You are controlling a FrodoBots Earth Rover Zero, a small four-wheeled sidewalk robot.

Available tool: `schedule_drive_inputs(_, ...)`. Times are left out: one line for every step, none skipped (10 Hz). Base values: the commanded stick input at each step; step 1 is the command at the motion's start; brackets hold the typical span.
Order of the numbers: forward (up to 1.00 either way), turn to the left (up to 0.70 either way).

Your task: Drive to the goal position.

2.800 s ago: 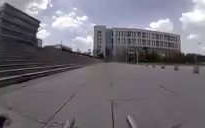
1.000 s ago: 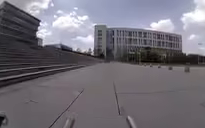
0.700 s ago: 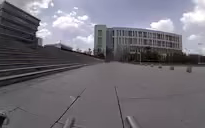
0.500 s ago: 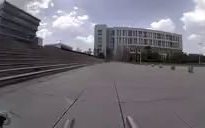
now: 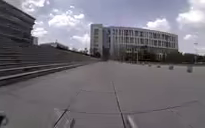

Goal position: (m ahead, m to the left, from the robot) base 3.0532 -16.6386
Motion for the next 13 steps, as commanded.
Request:
schedule_drive_inputs(0.70, -0.35)
schedule_drive_inputs(0.70, -0.35)
schedule_drive_inputs(0.70, -0.35)
schedule_drive_inputs(0.70, -0.35)
schedule_drive_inputs(0.70, -0.35)
schedule_drive_inputs(0.70, -0.35)
schedule_drive_inputs(0.70, -0.35)
schedule_drive_inputs(0.70, -0.35)
schedule_drive_inputs(0.70, -0.35)
schedule_drive_inputs(0.70, -0.35)
schedule_drive_inputs(0.70, -0.35)
schedule_drive_inputs(0.70, -0.35)
schedule_drive_inputs(0.70, -0.35)
